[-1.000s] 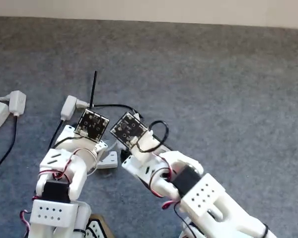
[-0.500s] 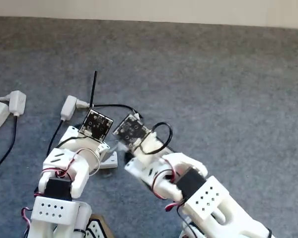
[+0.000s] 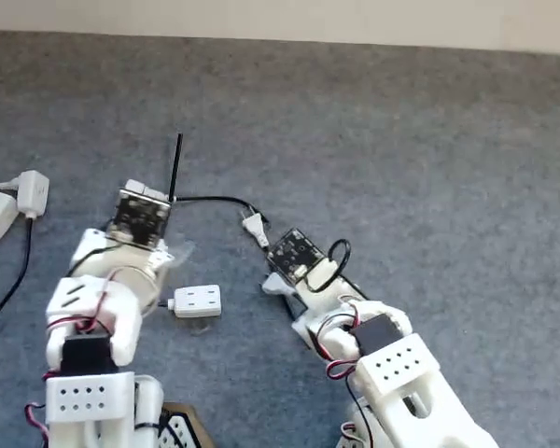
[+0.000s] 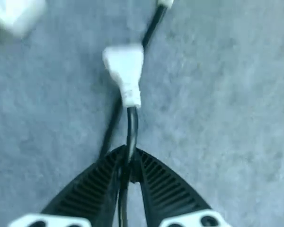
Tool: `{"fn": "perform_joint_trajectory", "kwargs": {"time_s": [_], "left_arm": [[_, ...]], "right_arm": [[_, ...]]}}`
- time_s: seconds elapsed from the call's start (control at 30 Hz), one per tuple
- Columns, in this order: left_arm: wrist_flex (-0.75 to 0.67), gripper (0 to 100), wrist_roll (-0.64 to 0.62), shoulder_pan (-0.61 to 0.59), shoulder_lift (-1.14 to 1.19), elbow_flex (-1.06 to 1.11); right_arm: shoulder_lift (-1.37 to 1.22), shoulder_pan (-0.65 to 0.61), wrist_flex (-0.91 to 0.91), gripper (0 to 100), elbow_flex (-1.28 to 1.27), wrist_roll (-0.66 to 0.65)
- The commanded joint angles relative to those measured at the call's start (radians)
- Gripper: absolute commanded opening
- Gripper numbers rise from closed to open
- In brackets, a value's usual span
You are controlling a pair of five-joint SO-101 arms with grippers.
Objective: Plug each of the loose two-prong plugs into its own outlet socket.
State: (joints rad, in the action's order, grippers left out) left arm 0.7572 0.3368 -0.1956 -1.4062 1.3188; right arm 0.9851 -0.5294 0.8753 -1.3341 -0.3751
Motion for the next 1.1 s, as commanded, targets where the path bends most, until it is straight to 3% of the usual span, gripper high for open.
{"fn": "perform_joint_trajectory", "kwargs": {"time_s": [0.0,0.17,0.33,0.4,0.53,0.83,1.07], "left_arm": [[-0.009,35,0.08,-0.108,-0.004,-0.051],[-0.009,35,0.094,-0.12,-0.002,-0.045],[-0.009,35,0.095,-0.157,-0.002,-0.044],[-0.009,35,0.095,-0.163,-0.002,-0.044],[-0.012,35,0.097,-0.176,-0.002,-0.044],[-0.014,35,0.112,-0.202,-0.002,-0.044],[-0.035,35,0.146,-0.251,-0.002,-0.018]], "right_arm": [[0.027,0.068,0.124,1.0,0.025,-0.075],[0.018,0.015,0.16,2.8,0.14,-0.075],[0.016,-0.096,0.262,22.4,0.259,-0.075],[0.002,-0.108,0.286,25.4,0.288,-0.075],[-0.151,-0.111,0.291,25.2,0.346,-0.075],[-0.682,-0.111,0.104,19.0,0.519,-0.071],[-0.828,-0.111,0.105,19.0,0.63,-0.071]]}}
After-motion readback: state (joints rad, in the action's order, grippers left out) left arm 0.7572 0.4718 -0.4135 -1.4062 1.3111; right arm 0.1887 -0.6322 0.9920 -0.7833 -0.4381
